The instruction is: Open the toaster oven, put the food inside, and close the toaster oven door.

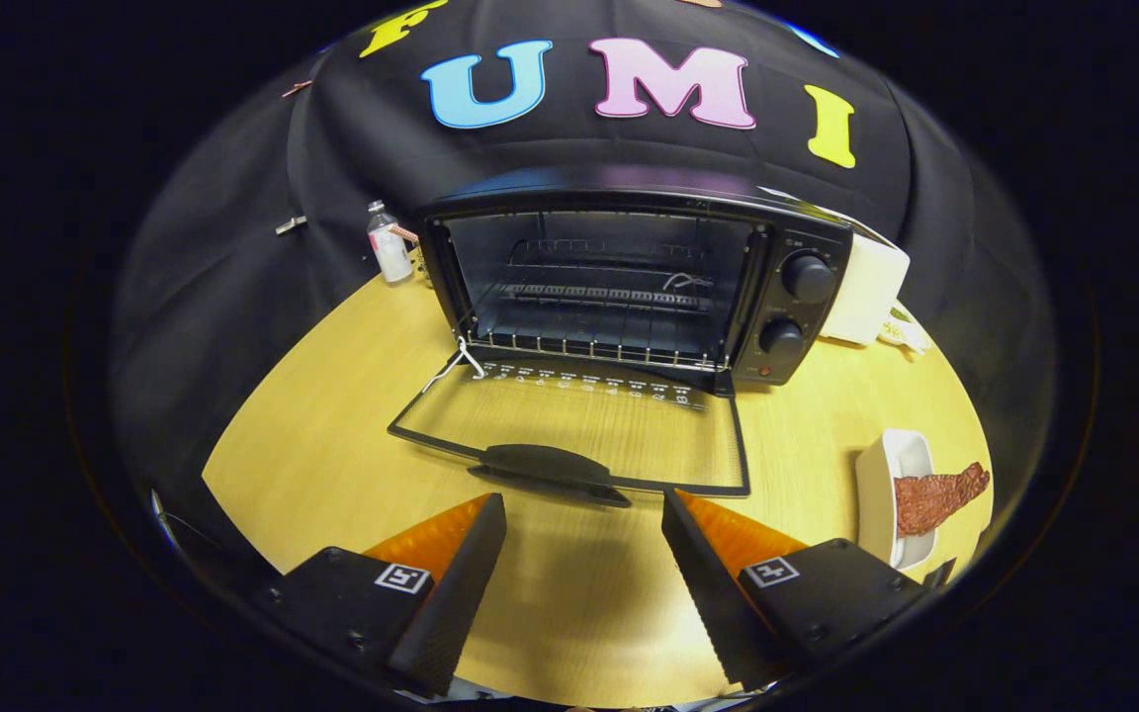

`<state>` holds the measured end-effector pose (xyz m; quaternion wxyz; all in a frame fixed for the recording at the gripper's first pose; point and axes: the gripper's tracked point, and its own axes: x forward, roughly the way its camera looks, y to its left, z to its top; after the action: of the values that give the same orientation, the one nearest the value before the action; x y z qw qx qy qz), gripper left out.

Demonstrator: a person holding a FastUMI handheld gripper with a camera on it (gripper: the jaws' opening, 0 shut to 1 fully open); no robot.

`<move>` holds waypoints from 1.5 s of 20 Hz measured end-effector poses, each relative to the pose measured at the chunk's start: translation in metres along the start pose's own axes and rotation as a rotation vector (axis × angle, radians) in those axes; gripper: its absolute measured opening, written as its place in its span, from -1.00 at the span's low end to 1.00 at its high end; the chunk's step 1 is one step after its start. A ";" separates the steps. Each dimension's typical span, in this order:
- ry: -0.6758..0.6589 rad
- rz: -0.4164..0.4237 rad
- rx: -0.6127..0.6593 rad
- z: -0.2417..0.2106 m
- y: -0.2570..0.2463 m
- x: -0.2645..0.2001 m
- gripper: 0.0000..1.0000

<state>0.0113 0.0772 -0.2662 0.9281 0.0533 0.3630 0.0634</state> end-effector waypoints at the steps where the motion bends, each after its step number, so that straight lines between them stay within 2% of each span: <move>1: -0.007 -0.008 0.008 0.002 -0.006 -0.005 0.98; 6: -0.077 -0.039 0.002 0.026 -0.037 -0.043 0.97; 12: -0.162 -0.102 0.006 0.066 -0.101 -0.100 0.97; 18: -0.190 -0.118 0.044 0.085 -0.176 -0.114 0.97; 21: -0.130 -0.104 0.053 0.074 -0.217 -0.106 0.97; 30: 0.055 0.041 0.124 0.025 -0.307 -0.076 0.97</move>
<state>-0.0032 -0.2385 -0.2420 0.9111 0.1164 0.3906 0.0613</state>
